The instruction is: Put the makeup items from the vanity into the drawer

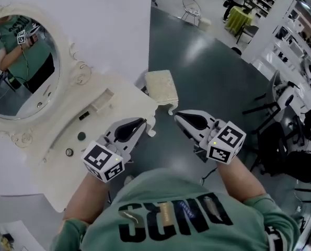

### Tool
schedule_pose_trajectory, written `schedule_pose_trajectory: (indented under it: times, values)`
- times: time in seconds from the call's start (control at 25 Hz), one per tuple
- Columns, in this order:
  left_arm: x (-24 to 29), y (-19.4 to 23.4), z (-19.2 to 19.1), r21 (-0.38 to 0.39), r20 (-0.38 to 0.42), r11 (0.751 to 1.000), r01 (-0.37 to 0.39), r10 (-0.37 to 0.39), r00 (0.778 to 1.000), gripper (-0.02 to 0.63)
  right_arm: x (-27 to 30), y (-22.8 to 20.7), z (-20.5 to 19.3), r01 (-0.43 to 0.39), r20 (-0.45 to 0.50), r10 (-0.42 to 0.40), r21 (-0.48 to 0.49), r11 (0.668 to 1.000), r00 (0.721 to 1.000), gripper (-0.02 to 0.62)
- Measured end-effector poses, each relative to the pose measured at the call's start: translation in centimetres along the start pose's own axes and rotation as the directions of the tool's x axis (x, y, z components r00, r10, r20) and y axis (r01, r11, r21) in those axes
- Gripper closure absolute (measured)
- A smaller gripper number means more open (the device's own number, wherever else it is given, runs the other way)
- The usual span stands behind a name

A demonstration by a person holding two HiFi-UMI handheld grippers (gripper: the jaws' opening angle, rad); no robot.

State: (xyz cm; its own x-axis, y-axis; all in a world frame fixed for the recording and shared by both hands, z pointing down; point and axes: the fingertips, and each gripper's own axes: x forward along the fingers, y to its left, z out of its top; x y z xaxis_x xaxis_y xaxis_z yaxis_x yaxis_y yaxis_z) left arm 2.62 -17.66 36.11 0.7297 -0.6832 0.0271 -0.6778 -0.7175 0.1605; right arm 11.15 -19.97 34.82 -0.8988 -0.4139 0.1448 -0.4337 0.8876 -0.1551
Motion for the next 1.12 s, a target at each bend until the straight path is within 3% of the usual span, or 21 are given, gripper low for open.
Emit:
schedule_pose_trajectory:
  times: [0.24,0.56,0.84,1.12]
  values:
    - [3.3,-5.2,0.9,-0.038,0.014,0.994,0.098,-0.098,0.995,0.568,-6.4,-1.5,0.3,0.078,0.016,-0.079,0.038,0.996,0.997,0.584]
    - [4.3,-6.4,1.1,-0.012,0.007,0.989,0.145,-0.145,0.989,0.567,-7.6,-1.6,0.4,0.104,0.028,-0.105,0.029,0.994,0.994,0.584]
    - [3.2,-3.6,0.6,-0.011,-0.006,0.998,0.066,-0.066,0.998,0.567,-5.0,-1.8,0.6,0.05,0.012,-0.05,0.026,0.998,0.999,0.584]
    - [-0.4,6.4,-2.0,0.0,-0.049,0.991,-0.135,0.135,0.99,0.568,5.0,-2.2,-0.6,-0.08,-0.023,0.08,0.011,0.997,0.996,0.584]
